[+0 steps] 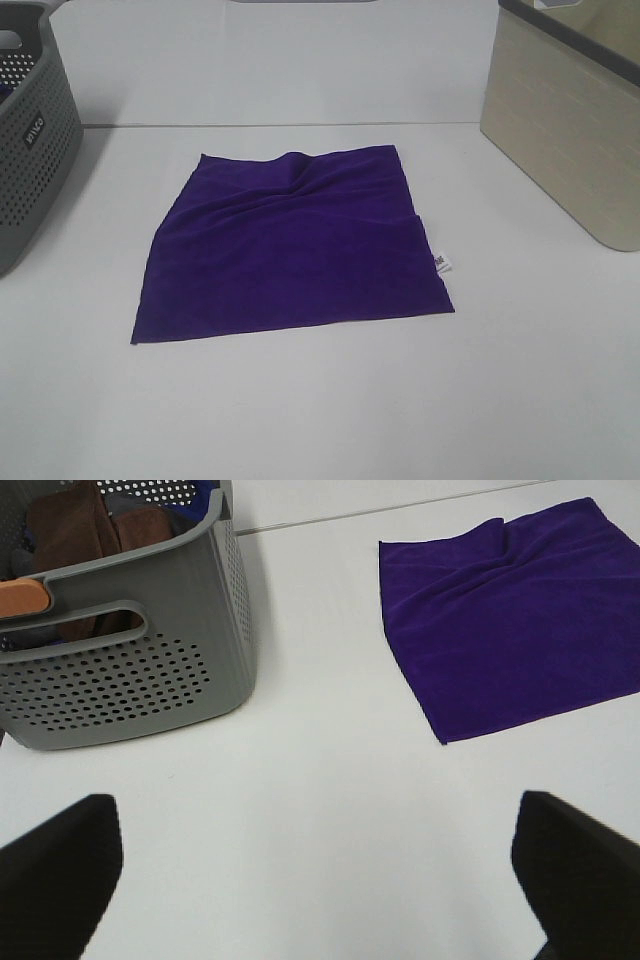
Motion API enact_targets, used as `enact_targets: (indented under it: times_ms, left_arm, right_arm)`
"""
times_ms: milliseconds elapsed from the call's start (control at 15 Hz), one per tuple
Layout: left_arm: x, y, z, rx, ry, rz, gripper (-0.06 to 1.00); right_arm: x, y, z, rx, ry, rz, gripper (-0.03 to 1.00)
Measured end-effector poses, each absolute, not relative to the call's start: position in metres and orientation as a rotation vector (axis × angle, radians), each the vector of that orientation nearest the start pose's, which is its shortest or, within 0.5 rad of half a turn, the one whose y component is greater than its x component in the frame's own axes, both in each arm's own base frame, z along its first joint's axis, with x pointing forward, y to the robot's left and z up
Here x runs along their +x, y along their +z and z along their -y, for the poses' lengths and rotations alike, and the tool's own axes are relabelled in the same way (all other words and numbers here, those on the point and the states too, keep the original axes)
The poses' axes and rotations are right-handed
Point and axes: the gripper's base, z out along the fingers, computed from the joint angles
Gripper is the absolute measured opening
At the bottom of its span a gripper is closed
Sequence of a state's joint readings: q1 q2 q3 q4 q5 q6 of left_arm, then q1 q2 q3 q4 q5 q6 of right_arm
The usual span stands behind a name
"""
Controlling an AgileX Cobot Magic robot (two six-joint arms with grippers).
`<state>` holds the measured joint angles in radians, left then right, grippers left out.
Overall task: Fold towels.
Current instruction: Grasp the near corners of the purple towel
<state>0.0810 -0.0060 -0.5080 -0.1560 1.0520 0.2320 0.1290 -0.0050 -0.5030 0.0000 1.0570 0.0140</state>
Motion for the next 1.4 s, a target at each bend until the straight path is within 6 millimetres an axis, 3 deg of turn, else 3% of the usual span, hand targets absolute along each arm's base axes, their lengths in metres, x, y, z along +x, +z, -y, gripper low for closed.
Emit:
enact_targets:
  times_ms: [133, 267, 400, 467, 600, 733, 867, 1000, 1067, 1133, 1400]
  left_arm:
    - [-0.006, 0.283, 0.013, 0.153, 0.006, -2.012, 0.99]
    - [0.009, 0.314, 0.012, 0.125, -0.028, -2.127, 0.99]
    - [0.053, 0.338, 0.007, 0.060, -0.062, -2.368, 0.99]
    - [0.104, 0.335, 0.001, 0.039, -0.070, -2.562, 0.99]
    - [0.156, 0.310, -0.001, 0.102, -0.111, -2.719, 0.99]
    - [0.194, 0.286, 0.005, 0.188, -0.253, -2.755, 0.99]
    - [0.217, 0.266, 0.011, 0.238, -0.380, -2.773, 0.99]
    - [0.245, 0.236, 0.016, 0.305, -0.517, -2.778, 0.99]
    - [0.270, 0.198, 0.020, 0.285, -0.641, -2.803, 0.99]
    - [0.274, 0.188, 0.021, 0.279, -0.672, -2.810, 0.99]
    - [0.297, 0.139, 0.023, 0.233, -0.773, -2.844, 0.99]
  right_arm:
    - [-0.005, 0.282, -0.001, -0.118, 0.110, -2.031, 0.99]
    - [0.014, 0.305, -0.004, -0.111, 0.119, -2.149, 0.99]
    - [0.075, 0.333, -0.008, -0.104, 0.056, -2.422, 0.99]
    - [0.133, 0.334, -0.014, -0.174, 0.000, -2.607, 0.99]
    - [0.205, 0.313, -0.031, -0.365, 0.062, -2.731, 0.98]
    - [0.248, 0.288, -0.044, -0.472, 0.255, -2.779, 0.97]
    - [0.273, 0.271, -0.040, -0.422, 0.505, -2.760, 0.96]
    - [0.298, 0.250, -0.021, -0.314, 0.820, -2.673, 0.95]
    - [0.315, 0.224, -0.015, -0.283, 0.962, -2.642, 0.95]
    - [0.320, 0.208, -0.014, -0.298, 0.989, -2.663, 0.95]
    - [0.330, 0.179, -0.012, -0.253, 0.993, -2.708, 0.95]
